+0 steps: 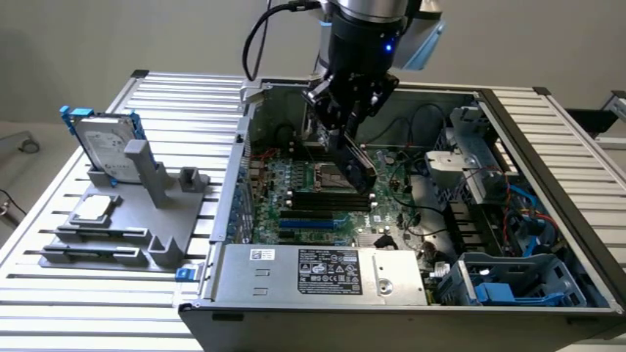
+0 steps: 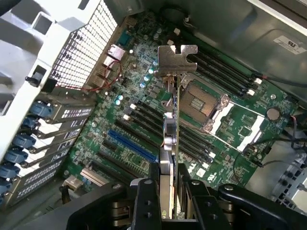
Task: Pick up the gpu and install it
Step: 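Insert the gpu into the slot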
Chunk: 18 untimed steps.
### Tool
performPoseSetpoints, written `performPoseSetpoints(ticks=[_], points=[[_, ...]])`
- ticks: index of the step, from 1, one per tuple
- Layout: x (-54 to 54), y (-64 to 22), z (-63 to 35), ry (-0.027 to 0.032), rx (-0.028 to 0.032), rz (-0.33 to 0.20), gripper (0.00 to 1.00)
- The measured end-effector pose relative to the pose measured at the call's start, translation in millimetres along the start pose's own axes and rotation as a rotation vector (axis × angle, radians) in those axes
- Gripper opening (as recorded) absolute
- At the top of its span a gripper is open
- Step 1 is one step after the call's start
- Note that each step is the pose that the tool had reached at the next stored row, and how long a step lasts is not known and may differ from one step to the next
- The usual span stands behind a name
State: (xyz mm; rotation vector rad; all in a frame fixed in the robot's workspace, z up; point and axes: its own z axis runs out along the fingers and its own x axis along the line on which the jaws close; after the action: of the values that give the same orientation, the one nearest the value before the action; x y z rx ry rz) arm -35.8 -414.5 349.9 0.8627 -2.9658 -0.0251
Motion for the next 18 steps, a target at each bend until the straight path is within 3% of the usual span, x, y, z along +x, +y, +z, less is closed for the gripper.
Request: performPoseSetpoints(ticks=[18], points=[[-0.4, -0.3, 9.4, 0.0099, 0.0150, -0.326, 0.27]])
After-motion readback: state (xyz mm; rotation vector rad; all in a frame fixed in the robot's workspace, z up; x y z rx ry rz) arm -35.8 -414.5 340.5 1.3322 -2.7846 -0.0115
